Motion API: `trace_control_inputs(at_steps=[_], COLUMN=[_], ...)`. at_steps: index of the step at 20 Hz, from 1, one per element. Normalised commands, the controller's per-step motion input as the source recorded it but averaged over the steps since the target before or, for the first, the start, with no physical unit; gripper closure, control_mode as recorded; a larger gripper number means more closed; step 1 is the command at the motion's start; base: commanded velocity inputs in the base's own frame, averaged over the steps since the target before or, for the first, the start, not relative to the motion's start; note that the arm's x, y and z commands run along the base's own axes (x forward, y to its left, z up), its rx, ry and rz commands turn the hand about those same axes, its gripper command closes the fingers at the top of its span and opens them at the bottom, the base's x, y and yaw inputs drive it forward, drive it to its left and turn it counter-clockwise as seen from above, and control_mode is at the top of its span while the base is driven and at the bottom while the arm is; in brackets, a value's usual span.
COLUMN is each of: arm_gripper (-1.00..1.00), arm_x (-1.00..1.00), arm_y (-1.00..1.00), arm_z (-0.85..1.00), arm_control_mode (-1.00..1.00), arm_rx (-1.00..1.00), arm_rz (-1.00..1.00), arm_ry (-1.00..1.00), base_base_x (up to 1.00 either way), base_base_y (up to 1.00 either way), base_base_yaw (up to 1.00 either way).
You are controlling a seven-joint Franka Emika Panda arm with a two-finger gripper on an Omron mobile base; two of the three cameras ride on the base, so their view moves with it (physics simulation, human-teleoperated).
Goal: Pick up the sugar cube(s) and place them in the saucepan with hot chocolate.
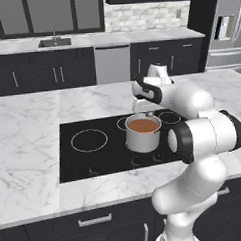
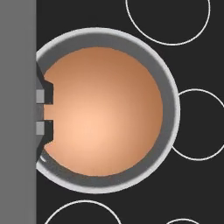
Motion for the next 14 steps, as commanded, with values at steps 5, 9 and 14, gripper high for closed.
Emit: trace_control_inputs(at_steps=[5, 9, 14], arm_gripper=[1.0, 1.0, 1.0], arm_x=[0.12, 0.01, 0.05], arm_y=[0.06, 0.0, 0.0], arm_z=[-0.07, -0.09, -0.11], arm_control_mode=[-1.0, -1.0, -1.0], arm_rx=[0.0, 0.0, 0.0], arm_rz=[0.09, 0.05, 0.05], arm_ry=[0.0, 0.0, 0.0], base_base_x=[0.0, 0.0, 0.0], base_base_y=[0.0, 0.0, 0.0], base_base_yaw=[0.0, 0.0, 0.0])
